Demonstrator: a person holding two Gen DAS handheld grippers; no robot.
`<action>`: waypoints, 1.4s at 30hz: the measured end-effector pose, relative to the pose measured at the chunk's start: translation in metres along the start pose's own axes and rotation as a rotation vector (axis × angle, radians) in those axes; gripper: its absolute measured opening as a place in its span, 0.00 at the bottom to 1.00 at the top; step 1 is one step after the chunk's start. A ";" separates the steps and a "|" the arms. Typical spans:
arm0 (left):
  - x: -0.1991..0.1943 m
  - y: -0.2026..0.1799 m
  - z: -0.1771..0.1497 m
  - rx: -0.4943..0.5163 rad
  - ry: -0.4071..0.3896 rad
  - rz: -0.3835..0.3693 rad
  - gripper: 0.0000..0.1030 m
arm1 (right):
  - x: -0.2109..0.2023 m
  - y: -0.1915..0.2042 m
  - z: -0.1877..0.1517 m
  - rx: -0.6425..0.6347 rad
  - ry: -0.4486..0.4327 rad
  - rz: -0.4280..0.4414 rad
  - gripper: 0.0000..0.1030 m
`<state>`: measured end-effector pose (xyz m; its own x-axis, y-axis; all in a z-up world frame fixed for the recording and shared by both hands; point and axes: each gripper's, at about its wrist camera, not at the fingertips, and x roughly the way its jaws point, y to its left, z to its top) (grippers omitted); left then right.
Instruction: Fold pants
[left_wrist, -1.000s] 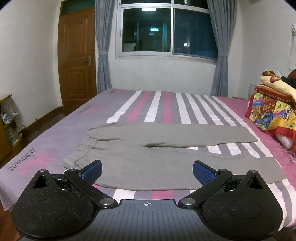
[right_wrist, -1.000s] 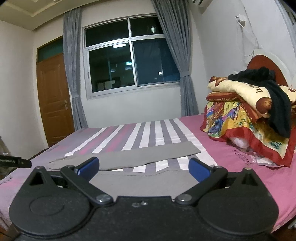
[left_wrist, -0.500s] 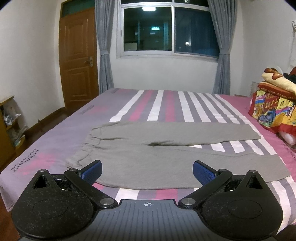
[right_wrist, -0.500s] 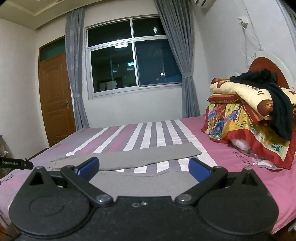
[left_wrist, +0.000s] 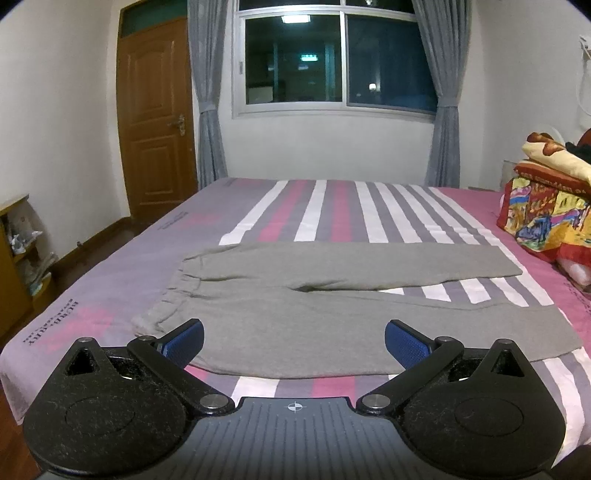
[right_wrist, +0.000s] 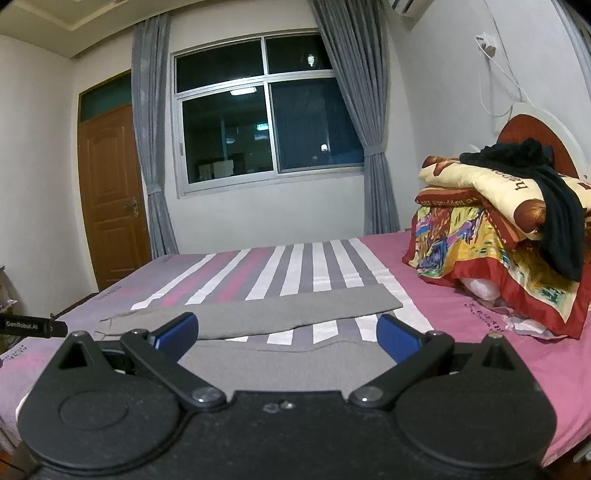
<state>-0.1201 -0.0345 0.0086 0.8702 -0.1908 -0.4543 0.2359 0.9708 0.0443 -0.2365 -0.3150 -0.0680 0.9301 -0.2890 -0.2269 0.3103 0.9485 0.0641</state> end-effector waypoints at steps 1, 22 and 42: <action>0.000 0.000 0.000 0.001 0.000 0.001 1.00 | 0.000 0.000 0.000 -0.001 0.000 -0.001 1.00; 0.001 -0.002 -0.001 0.009 -0.010 0.005 1.00 | 0.001 0.001 0.000 0.008 0.019 0.004 1.00; 0.007 -0.005 0.000 0.014 -0.002 0.031 1.00 | 0.035 0.015 -0.001 0.010 0.085 0.012 1.00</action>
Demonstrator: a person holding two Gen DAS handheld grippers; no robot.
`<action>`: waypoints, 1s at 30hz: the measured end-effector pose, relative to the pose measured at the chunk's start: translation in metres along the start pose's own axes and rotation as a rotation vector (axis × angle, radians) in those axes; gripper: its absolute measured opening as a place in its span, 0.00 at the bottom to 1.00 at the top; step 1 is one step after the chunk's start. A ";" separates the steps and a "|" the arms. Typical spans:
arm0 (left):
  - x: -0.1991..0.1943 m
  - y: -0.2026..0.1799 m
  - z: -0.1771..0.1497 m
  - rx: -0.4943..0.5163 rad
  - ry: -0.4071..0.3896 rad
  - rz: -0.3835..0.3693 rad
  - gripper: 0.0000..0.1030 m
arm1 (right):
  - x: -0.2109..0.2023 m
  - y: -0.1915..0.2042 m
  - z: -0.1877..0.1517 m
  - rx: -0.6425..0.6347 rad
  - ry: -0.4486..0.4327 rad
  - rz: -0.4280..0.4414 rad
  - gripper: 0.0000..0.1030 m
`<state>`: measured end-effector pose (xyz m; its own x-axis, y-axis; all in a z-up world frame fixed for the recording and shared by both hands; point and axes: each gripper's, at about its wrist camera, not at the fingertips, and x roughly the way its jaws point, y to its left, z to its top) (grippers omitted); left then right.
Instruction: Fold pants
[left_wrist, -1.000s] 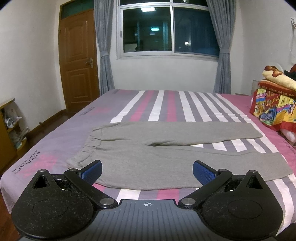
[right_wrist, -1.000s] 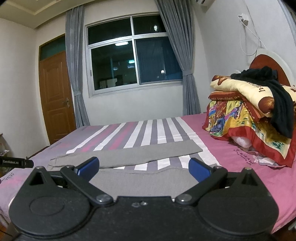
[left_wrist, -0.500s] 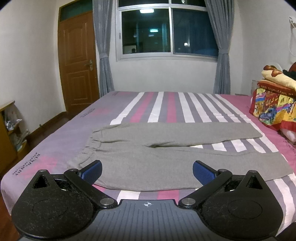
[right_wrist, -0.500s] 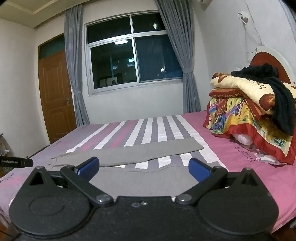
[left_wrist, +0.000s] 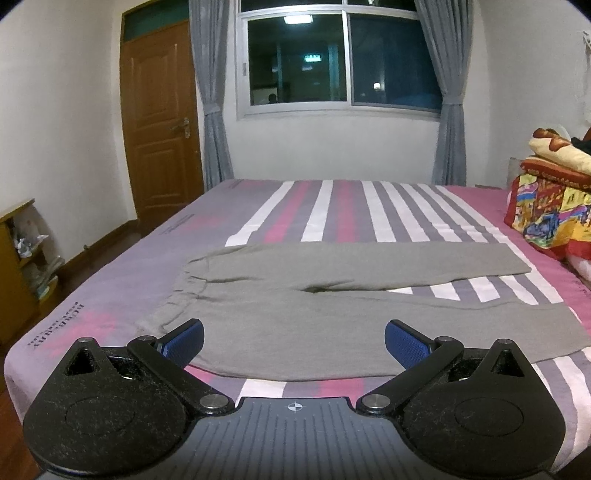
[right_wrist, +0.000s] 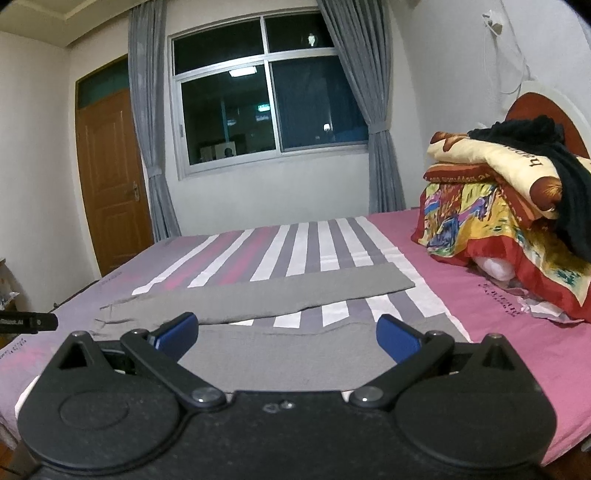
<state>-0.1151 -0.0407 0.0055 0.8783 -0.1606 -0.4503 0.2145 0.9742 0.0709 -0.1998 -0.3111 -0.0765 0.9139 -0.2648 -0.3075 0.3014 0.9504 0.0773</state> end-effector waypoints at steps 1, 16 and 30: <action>0.001 0.000 0.000 0.002 0.001 0.007 1.00 | 0.003 0.001 0.001 -0.003 0.004 0.003 1.00; 0.035 0.012 0.016 -0.001 0.036 0.039 1.00 | 0.046 0.020 0.009 -0.055 0.055 0.091 1.00; 0.145 0.058 0.052 -0.025 0.114 0.103 1.00 | 0.144 0.074 0.022 -0.156 0.156 0.265 1.00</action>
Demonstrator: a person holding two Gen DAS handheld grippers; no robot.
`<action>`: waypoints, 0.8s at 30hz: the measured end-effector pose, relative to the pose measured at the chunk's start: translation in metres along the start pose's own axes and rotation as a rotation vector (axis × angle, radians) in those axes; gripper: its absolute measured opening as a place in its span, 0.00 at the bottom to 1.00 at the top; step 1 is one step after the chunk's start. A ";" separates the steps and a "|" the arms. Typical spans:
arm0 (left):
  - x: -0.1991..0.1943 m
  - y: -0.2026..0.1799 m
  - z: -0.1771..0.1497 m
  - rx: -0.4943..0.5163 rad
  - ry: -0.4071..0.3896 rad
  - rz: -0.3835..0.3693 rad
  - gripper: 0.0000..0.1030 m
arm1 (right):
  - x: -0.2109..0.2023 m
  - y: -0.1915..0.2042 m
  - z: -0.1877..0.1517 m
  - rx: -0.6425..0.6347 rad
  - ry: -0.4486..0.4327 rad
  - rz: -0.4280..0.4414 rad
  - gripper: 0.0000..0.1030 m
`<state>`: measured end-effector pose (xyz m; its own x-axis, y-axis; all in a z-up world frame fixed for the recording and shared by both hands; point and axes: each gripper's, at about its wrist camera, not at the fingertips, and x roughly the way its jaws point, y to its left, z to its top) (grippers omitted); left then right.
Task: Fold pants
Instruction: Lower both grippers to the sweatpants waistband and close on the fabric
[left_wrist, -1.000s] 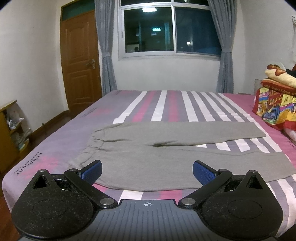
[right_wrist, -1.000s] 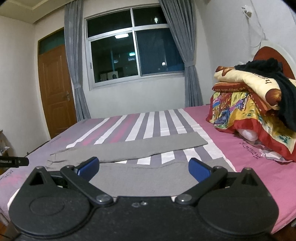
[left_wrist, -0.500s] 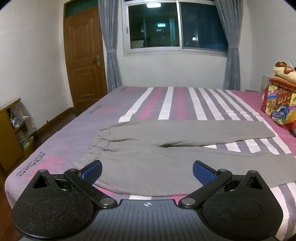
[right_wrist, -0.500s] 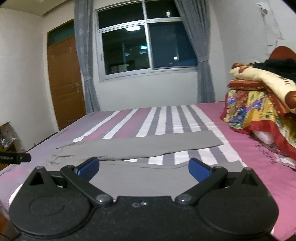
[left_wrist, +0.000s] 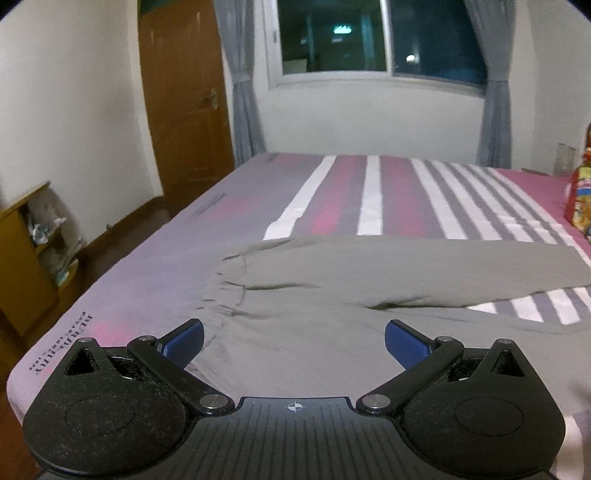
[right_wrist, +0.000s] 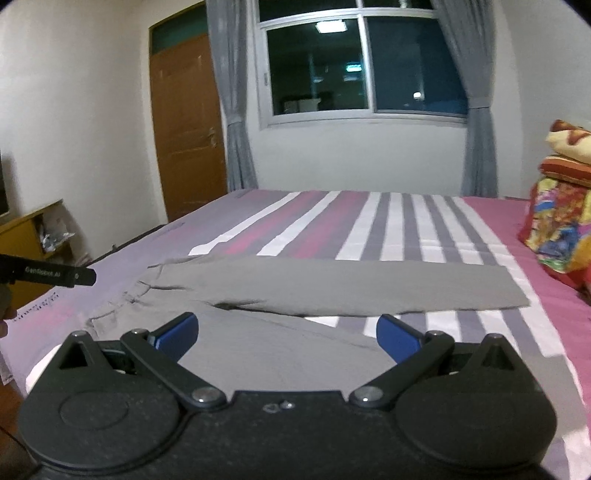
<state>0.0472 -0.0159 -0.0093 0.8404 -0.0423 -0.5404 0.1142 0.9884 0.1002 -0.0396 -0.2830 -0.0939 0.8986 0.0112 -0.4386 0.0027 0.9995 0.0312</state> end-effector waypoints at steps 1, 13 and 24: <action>0.010 0.003 0.003 -0.005 0.008 0.012 1.00 | 0.009 0.001 0.003 -0.002 0.008 0.013 1.00; 0.114 0.028 0.040 -0.023 0.058 0.094 1.00 | 0.103 0.018 0.038 -0.035 0.050 0.109 1.00; 0.233 0.055 0.049 -0.049 0.152 0.133 1.00 | 0.212 0.033 0.052 -0.118 0.143 0.145 0.93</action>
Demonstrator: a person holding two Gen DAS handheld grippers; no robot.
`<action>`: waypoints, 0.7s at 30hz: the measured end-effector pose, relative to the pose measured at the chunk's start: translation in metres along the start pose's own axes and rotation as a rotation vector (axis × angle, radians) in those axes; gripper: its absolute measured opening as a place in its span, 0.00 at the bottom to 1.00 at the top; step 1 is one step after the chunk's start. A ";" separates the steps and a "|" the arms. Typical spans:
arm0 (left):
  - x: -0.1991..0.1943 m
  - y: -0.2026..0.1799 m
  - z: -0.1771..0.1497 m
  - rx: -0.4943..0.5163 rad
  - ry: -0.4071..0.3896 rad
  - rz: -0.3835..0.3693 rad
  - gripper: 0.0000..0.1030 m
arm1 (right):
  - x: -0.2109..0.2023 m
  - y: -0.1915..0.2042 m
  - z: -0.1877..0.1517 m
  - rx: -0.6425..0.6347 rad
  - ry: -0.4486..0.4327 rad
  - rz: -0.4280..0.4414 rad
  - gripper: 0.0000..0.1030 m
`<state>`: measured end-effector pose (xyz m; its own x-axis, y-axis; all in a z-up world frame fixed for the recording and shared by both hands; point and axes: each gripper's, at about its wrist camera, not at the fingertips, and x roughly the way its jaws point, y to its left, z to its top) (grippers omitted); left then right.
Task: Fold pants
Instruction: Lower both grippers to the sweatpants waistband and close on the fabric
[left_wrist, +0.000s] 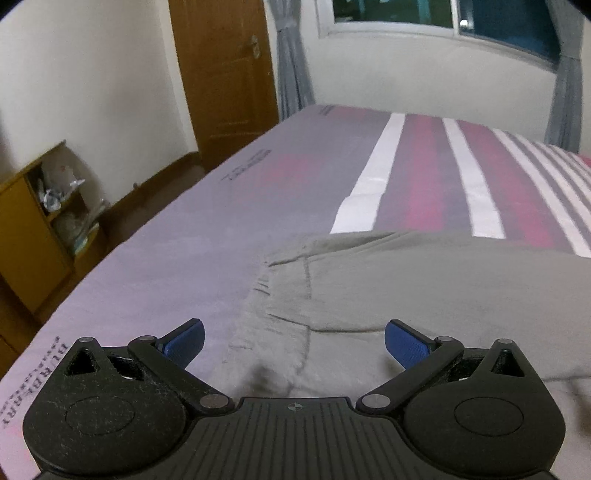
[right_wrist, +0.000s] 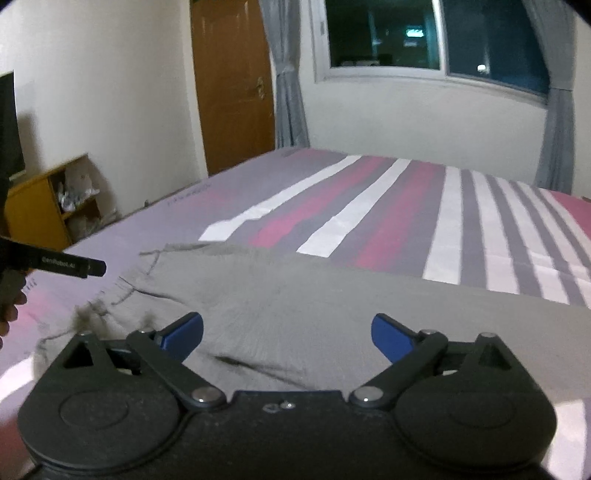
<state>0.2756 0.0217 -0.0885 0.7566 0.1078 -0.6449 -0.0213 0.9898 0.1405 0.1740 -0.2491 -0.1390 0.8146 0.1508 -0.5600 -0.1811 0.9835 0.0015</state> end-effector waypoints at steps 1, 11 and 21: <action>0.011 0.000 0.001 0.003 0.006 0.009 1.00 | 0.013 0.000 0.004 -0.014 0.011 0.000 0.92; 0.105 0.012 0.010 0.001 0.101 0.046 1.00 | 0.117 -0.016 0.031 -0.127 0.110 0.043 0.84; 0.162 0.018 0.012 -0.032 0.132 -0.058 1.00 | 0.202 -0.039 0.057 -0.190 0.198 0.026 0.85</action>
<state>0.4057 0.0560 -0.1816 0.6650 0.0595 -0.7445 -0.0024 0.9970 0.0775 0.3767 -0.2516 -0.2051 0.6881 0.1351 -0.7129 -0.3158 0.9403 -0.1267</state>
